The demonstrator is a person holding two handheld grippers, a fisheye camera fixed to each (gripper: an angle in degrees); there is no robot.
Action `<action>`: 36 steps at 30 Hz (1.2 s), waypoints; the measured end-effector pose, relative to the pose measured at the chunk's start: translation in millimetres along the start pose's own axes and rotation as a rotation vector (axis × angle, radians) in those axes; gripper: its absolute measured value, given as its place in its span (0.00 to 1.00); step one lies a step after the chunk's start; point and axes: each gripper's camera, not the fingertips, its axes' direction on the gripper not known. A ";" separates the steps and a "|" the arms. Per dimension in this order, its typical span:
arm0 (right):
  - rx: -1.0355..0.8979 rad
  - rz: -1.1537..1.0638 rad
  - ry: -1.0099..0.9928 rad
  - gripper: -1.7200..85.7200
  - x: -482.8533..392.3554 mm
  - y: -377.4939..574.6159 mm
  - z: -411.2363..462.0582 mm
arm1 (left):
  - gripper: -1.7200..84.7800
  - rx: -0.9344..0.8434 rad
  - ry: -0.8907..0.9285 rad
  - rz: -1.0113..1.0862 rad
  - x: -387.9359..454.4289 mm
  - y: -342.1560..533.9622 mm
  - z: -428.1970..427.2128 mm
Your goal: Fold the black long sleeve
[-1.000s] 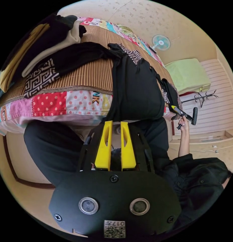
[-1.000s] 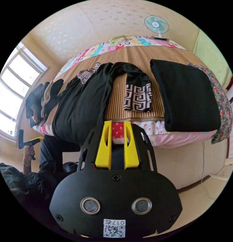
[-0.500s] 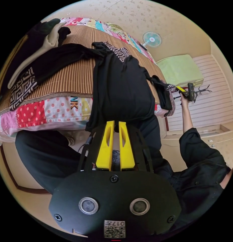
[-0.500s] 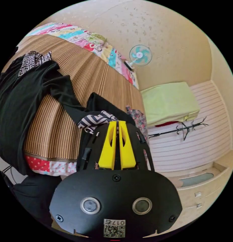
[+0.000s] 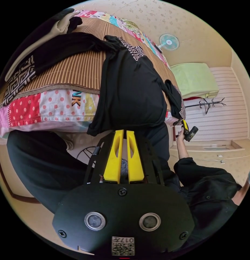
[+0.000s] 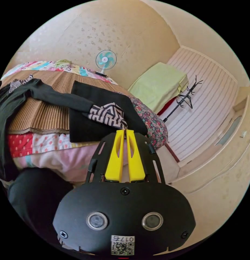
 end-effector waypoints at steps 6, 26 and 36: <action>-0.256 0.619 -0.479 0.06 101.1 45.9 31.3 | 0.03 0.023 0.042 0.012 2.1 1.5 2.6; 0.013 0.819 -1.124 0.05 214.6 65.7 129.4 | 0.03 0.068 0.105 -0.074 -49.9 20.3 -11.0; -0.017 1.072 -1.070 0.04 215.7 141.2 117.7 | 0.02 0.066 0.111 -0.083 -67.4 16.0 -21.6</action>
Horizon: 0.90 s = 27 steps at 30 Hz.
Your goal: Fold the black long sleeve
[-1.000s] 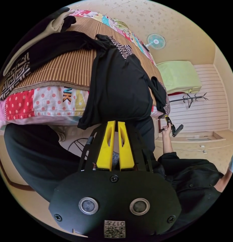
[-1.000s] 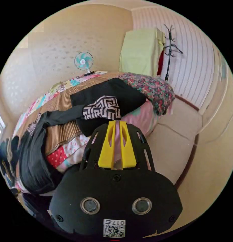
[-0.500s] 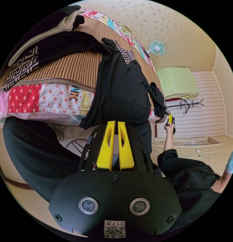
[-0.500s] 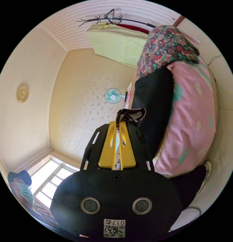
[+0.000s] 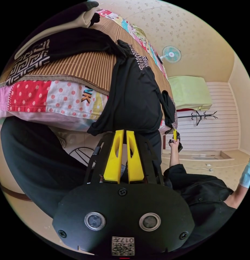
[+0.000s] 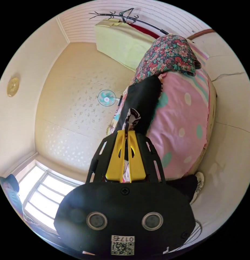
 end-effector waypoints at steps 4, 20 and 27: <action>-0.110 -0.035 0.015 0.04 -31.8 -44.5 32.8 | 0.02 -0.011 0.005 0.019 0.0 -7.0 1.9; -0.117 0.131 0.087 0.05 56.2 -85.6 38.3 | 0.02 -0.018 0.035 -0.039 -33.7 -0.8 -14.9; -0.057 0.025 0.096 0.09 28.1 -92.2 44.9 | 0.02 0.008 0.026 -0.036 -42.2 -5.2 -30.4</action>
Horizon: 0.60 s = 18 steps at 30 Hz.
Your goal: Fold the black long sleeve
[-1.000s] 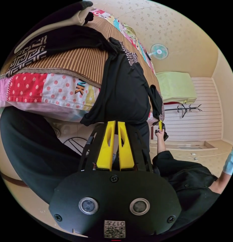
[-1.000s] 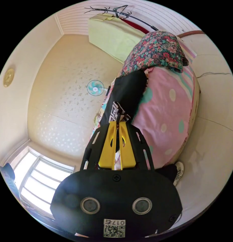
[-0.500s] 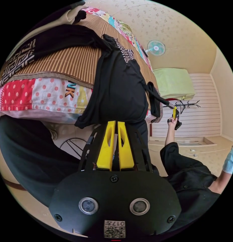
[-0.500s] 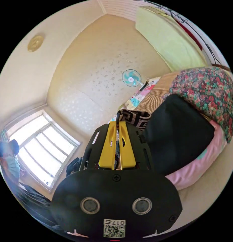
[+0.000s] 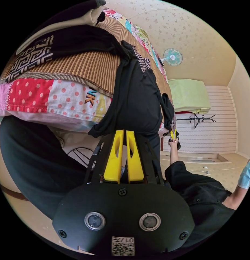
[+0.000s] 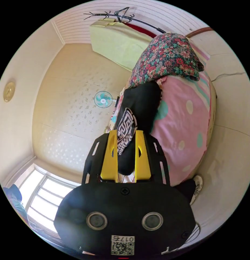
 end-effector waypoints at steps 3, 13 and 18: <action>-0.037 -0.028 0.055 0.06 -38.1 -13.4 21.0 | 0.02 0.017 0.018 -0.006 -4.8 2.5 -6.2; -0.188 -0.685 -0.147 0.04 -320.9 80.8 235.1 | 0.06 0.102 -0.055 -0.015 -17.4 30.1 -43.3; -0.511 -0.822 -0.115 0.05 -351.4 227.2 370.3 | 0.10 0.253 -0.110 -0.063 -29.7 48.7 -88.8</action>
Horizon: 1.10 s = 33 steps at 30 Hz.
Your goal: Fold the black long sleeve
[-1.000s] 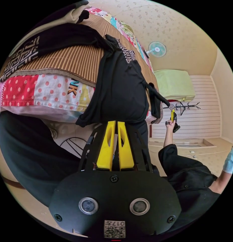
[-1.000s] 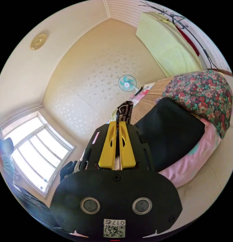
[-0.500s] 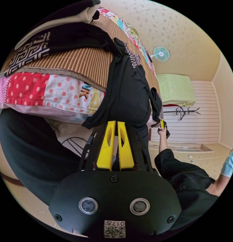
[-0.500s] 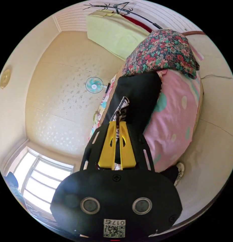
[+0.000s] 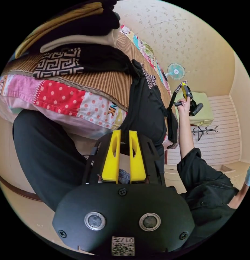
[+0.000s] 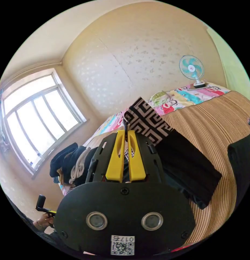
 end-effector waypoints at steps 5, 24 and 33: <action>-0.430 0.023 0.044 0.08 -19.6 73.9 107.5 | 0.14 0.278 -0.195 -0.164 -47.9 -2.7 -66.9; -0.327 0.012 0.064 0.08 35.8 148.8 -33.0 | 0.06 0.723 -0.085 -0.492 -144.3 68.9 -113.8; -0.308 0.033 0.006 0.06 63.4 162.0 -44.5 | 0.03 0.781 0.120 -0.621 -132.2 70.6 -117.4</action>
